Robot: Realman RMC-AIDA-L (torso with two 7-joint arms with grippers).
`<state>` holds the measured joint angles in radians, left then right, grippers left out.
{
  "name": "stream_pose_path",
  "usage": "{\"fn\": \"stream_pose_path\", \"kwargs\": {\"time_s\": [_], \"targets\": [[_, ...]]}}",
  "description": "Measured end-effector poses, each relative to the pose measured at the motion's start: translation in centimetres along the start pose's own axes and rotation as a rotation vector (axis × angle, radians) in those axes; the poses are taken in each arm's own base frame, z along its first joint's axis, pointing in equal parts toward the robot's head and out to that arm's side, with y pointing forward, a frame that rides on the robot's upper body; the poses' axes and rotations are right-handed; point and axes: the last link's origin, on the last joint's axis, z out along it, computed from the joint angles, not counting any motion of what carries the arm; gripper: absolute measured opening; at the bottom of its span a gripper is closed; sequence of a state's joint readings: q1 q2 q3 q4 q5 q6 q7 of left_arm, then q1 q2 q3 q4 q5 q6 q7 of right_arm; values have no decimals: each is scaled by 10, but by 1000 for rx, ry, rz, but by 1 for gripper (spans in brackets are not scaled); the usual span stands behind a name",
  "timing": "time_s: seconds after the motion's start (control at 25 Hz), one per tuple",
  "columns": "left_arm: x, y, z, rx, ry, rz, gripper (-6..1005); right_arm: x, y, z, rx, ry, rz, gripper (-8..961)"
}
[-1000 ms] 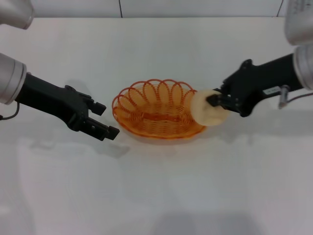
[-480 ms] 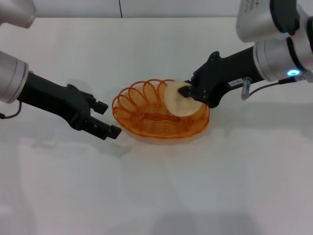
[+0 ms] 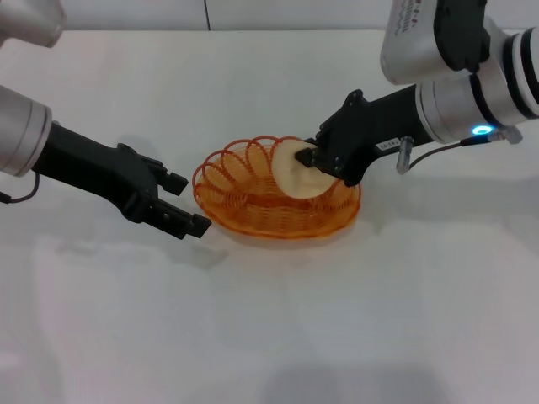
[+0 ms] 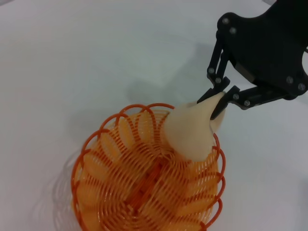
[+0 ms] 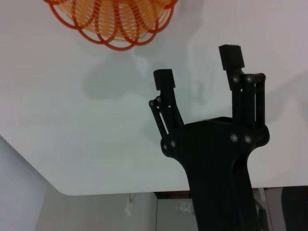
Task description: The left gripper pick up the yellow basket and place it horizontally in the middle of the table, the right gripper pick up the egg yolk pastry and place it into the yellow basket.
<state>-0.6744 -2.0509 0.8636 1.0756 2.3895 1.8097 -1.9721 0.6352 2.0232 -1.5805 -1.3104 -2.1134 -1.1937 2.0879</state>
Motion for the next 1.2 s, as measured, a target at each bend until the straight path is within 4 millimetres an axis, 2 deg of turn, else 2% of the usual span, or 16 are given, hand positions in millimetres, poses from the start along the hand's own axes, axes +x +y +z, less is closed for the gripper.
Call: {"fn": "stream_pose_path", "kwargs": {"time_s": [0.28,0.48,0.68,0.84,1.04,1.2], "targets": [[0,0,0,2,2,-1,880,-2,1,1,-5,-9,-3,98],[-1,-1,0,8,8,-1,880,-3,3,-1,-12,-31,6,336],[-1,-2,-1,10,13,5,880,2,3,-10,5,-54,28,448],[-1,-2,-1,9,14,15,880,17,4,-28,35,-93,54,538],[-7,-3,-2,16,17,29,880,44,9,-51,32,-158,103,734],[-10,-4,-1,30,27,47,880,68,17,-66,34,-196,139,735]]}}
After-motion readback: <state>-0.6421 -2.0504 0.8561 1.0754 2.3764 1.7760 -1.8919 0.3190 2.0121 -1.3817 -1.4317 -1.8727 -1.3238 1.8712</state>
